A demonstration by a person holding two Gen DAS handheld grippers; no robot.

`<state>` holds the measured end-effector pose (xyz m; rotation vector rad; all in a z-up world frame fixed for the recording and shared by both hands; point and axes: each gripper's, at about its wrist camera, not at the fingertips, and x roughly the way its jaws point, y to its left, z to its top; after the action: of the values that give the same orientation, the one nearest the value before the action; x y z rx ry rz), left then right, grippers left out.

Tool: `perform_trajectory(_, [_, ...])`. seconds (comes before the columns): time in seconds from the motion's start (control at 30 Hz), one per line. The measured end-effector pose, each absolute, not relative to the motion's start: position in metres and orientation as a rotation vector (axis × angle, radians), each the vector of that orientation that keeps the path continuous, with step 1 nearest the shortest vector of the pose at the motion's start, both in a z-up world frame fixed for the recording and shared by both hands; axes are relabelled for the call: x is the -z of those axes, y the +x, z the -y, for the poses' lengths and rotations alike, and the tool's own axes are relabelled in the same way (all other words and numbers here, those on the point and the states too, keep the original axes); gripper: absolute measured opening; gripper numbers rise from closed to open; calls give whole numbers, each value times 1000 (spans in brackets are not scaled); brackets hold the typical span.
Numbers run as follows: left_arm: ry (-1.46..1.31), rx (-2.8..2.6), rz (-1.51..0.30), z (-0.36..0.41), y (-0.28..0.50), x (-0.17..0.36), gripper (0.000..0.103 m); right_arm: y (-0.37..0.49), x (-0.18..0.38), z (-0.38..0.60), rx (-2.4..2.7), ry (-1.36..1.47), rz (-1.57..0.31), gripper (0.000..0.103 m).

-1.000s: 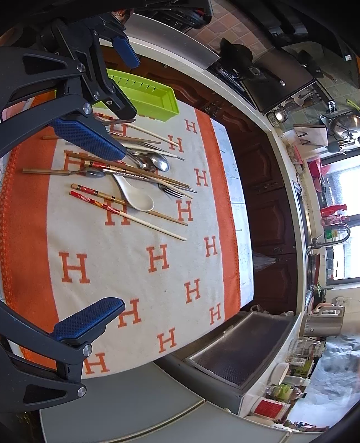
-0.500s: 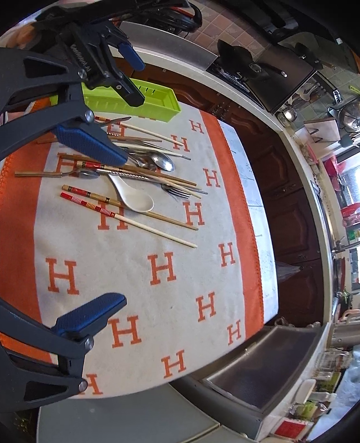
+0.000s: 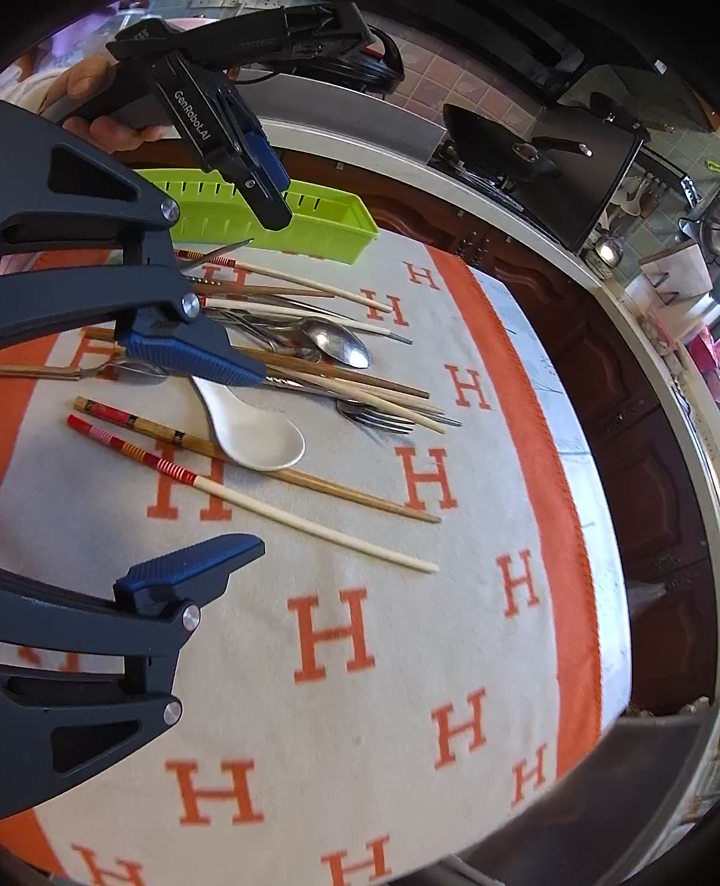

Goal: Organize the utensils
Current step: 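Grasp the metal spoon with the left tool while the right tool grasps the white ceramic spoon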

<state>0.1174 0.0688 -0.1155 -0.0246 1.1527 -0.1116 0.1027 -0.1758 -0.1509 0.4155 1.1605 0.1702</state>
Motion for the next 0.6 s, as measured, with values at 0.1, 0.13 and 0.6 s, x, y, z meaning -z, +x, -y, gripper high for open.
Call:
perform_trajectory(0.1, [-59, 143, -1179, -71, 120, 124, 54, 112, 172, 168, -187, 417, -1159, 49])
perform_trajectory(0.13, [-65, 149, -1185, -71, 121, 126, 48, 116, 179, 166, -193, 420, -1158, 46])
perform_trajectory(0.6, [-149, 195, -1245, -85, 128, 133, 30, 135, 217, 153, -255, 509, -1082, 9])
